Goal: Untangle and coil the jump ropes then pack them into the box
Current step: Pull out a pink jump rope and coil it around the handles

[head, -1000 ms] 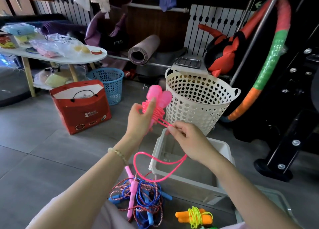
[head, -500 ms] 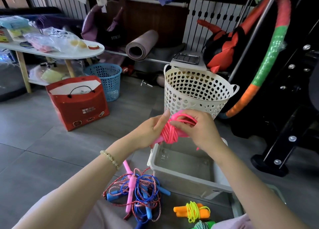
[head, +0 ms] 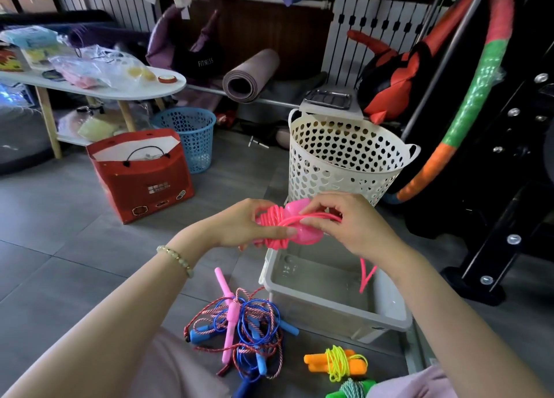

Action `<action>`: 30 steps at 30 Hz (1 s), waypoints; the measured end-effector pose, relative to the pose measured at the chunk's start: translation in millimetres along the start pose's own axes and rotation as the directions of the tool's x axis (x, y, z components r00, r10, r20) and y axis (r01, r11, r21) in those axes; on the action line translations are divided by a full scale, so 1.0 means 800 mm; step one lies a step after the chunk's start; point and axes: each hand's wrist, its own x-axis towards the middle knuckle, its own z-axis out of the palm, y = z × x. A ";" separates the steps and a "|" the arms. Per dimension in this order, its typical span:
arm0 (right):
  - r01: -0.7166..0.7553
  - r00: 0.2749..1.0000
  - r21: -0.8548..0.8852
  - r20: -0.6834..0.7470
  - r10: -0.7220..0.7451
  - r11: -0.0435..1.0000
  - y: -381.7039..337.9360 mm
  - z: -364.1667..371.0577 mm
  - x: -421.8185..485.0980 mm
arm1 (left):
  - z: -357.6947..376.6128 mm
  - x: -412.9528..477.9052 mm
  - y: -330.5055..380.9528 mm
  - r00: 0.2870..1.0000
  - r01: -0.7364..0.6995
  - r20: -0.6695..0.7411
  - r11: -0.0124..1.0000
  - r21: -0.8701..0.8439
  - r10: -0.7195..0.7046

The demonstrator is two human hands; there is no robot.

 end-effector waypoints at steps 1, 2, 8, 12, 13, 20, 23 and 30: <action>0.007 1.000 0.000 -0.010 -0.007 1.000 0.000 -0.001 0.000 | -0.001 0.001 -0.001 1.000 -0.005 -0.005 1.000 -0.009 0.005; 0.006 1.000 -0.014 -0.008 -0.006 1.000 -0.001 -0.002 0.001 | 0.001 0.002 -0.001 1.000 -0.010 -0.003 1.000 -0.005 0.010; -0.005 1.000 -0.037 0.025 0.006 0.999 -0.007 0.016 0.003 | 0.020 0.008 0.005 0.999 -0.041 0.041 0.989 0.142 0.036; -0.100 0.986 0.169 0.151 0.075 0.981 -0.002 0.005 0.008 | 0.025 0.000 0.015 0.989 -0.148 0.065 0.910 0.388 0.133; -0.151 0.975 0.243 0.195 0.104 0.958 0.001 0.000 0.009 | 0.025 -0.001 0.016 0.985 -0.170 0.052 0.886 0.432 0.164; -0.491 0.852 0.683 0.507 0.132 0.541 0.018 0.008 0.006 | 0.019 -0.002 0.007 0.947 -0.319 -0.007 0.937 0.141 0.323; -0.416 0.907 0.810 0.399 0.131 0.413 0.014 0.015 0.006 | 0.012 -0.005 0.009 0.942 -0.337 -0.077 0.926 -0.168 0.328; -0.368 0.923 0.894 0.319 0.213 0.256 0.000 0.010 -0.003 | 0.021 0.002 0.018 0.965 -0.264 -0.081 0.906 -0.332 0.251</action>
